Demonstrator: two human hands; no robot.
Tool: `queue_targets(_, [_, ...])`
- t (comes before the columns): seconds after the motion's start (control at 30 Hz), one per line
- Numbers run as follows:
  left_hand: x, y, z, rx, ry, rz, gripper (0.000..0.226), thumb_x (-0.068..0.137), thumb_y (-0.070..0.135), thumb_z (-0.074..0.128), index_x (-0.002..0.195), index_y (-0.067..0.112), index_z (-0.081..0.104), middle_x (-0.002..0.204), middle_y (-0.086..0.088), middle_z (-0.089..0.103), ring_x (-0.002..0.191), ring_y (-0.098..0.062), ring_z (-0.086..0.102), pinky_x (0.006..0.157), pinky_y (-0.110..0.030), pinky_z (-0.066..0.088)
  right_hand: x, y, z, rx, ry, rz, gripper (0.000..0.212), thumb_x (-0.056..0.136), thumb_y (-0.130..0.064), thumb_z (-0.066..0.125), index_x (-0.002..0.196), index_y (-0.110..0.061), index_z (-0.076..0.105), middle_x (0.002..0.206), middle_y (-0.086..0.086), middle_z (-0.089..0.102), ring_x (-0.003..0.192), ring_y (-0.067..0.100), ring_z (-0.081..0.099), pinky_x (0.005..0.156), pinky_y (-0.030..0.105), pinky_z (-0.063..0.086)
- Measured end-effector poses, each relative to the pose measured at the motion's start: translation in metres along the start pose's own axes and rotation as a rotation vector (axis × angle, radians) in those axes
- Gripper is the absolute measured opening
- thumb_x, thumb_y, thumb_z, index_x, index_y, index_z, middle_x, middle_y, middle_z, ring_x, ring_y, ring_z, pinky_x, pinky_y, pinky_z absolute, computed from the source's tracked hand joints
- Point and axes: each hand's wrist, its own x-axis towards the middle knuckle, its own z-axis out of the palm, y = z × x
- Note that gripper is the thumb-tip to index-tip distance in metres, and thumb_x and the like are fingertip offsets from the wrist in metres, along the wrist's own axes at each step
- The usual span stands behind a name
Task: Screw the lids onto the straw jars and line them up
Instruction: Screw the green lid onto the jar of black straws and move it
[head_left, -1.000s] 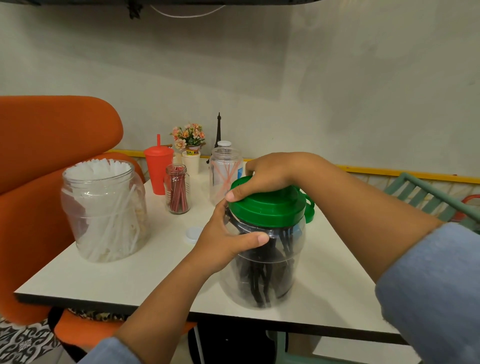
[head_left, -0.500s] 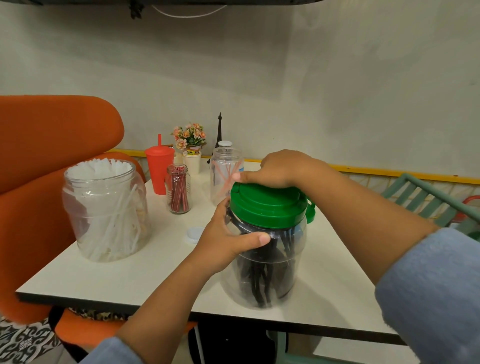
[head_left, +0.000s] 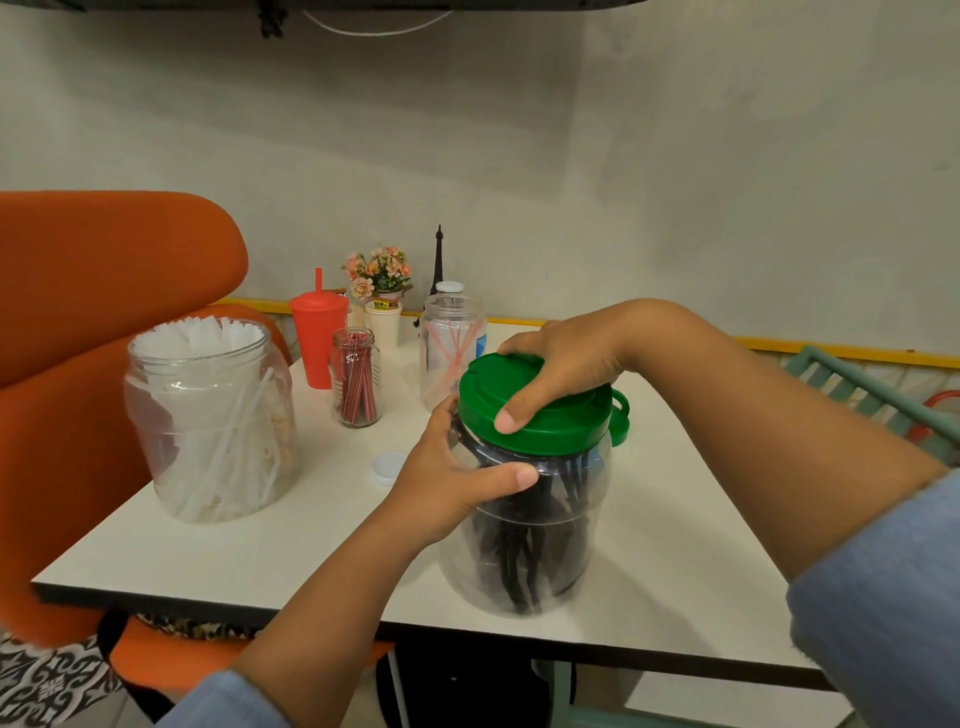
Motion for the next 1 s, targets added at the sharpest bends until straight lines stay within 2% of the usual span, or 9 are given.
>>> queue_targets(0.17, [-0.001, 0.001, 0.0, -0.005, -0.001, -0.004, 0.114, 0.037, 0.052, 0.077, 0.139, 0.033, 0.029, 0.134, 0.012, 0.045, 0.125, -0.01, 0.041, 0.09, -0.017, 0.038, -0.005, 0.0, -0.001, 0.022, -0.016, -0.002, 0.095, 0.066, -0.059, 0.067, 0.144, -0.036, 0.018, 0.146, -0.001, 0.032, 0.128, 0.025, 0.04, 0.105, 0.041, 0.039])
queue_targets(0.27, [-0.001, 0.002, 0.0, -0.001, 0.0, -0.014, 0.109, 0.045, 0.044, 0.081, 0.14, 0.032, 0.028, 0.134, 0.013, 0.043, 0.127, -0.011, 0.04, 0.092, -0.02, 0.037, -0.009, 0.005, 0.0, 0.053, -0.033, 0.0, 0.106, 0.057, -0.06, 0.075, 0.143, -0.04, 0.017, 0.147, -0.004, 0.029, 0.131, 0.024, 0.037, 0.108, 0.046, 0.036])
queue_targets(0.37, [-0.002, 0.003, 0.001, -0.008, 0.003, -0.002, 0.112, 0.041, 0.046, 0.08, 0.139, 0.033, 0.029, 0.13, 0.014, 0.044, 0.122, -0.008, 0.04, 0.086, -0.014, 0.037, -0.01, 0.004, 0.003, 0.047, 0.001, 0.037, 0.1, 0.064, -0.059, 0.07, 0.144, -0.033, 0.017, 0.147, -0.001, 0.031, 0.13, 0.026, 0.038, 0.107, 0.044, 0.037])
queue_targets(0.47, [-0.002, 0.004, 0.001, 0.001, 0.004, -0.006, 0.118, 0.035, 0.053, 0.075, 0.14, 0.032, 0.027, 0.133, 0.013, 0.043, 0.123, -0.008, 0.039, 0.095, -0.022, 0.035, -0.01, -0.001, 0.002, -0.026, 0.019, 0.09, 0.092, 0.069, -0.062, 0.063, 0.143, -0.024, 0.024, 0.143, 0.003, 0.038, 0.125, 0.026, 0.044, 0.098, 0.034, 0.042])
queue_targets(0.57, [-0.002, 0.004, 0.0, 0.013, 0.001, -0.013, 0.119, 0.035, 0.055, 0.074, 0.141, 0.032, 0.026, 0.137, 0.011, 0.041, 0.126, -0.01, 0.038, 0.097, -0.025, 0.035, -0.009, -0.007, 0.002, -0.046, 0.002, 0.131, 0.09, 0.068, -0.065, 0.061, 0.14, -0.02, 0.033, 0.14, 0.006, 0.042, 0.123, 0.027, 0.046, 0.087, 0.034, 0.041])
queue_targets(0.63, [-0.002, 0.004, 0.001, 0.012, 0.004, -0.018, 0.119, 0.034, 0.054, 0.075, 0.141, 0.032, 0.027, 0.138, 0.01, 0.042, 0.127, -0.012, 0.039, 0.098, -0.025, 0.035, -0.009, -0.004, 0.001, -0.04, -0.011, 0.112, 0.093, 0.068, -0.062, 0.063, 0.144, -0.023, 0.025, 0.145, 0.005, 0.036, 0.129, 0.028, 0.04, 0.092, 0.035, 0.039])
queue_targets(0.73, [-0.002, 0.003, 0.001, 0.005, 0.009, -0.015, 0.117, 0.035, 0.052, 0.076, 0.14, 0.031, 0.029, 0.136, 0.01, 0.045, 0.126, -0.012, 0.041, 0.097, -0.024, 0.035, -0.013, 0.005, 0.0, -0.007, -0.051, 0.017, 0.107, 0.064, -0.053, 0.074, 0.146, -0.034, 0.008, 0.153, -0.004, 0.022, 0.138, 0.024, 0.026, 0.11, 0.038, 0.031])
queue_targets(0.83, [-0.001, 0.002, 0.002, -0.001, 0.018, -0.011, 0.109, 0.039, 0.048, 0.08, 0.136, 0.032, 0.032, 0.133, 0.01, 0.047, 0.127, -0.013, 0.042, 0.092, -0.017, 0.039, -0.013, 0.007, 0.004, -0.031, 0.0, -0.045, 0.11, 0.059, -0.051, 0.077, 0.145, -0.039, 0.01, 0.15, -0.009, 0.024, 0.137, 0.019, 0.028, 0.107, 0.035, 0.034])
queue_targets(1.0, [-0.002, 0.002, 0.002, -0.013, 0.021, -0.016, 0.117, 0.034, 0.051, 0.076, 0.139, 0.031, 0.03, 0.135, 0.009, 0.046, 0.128, -0.014, 0.041, 0.098, -0.026, 0.037, -0.012, 0.003, 0.009, -0.062, 0.048, 0.032, 0.101, 0.064, -0.068, 0.063, 0.145, -0.035, 0.013, 0.149, -0.003, 0.029, 0.134, 0.024, 0.033, 0.107, 0.038, 0.035])
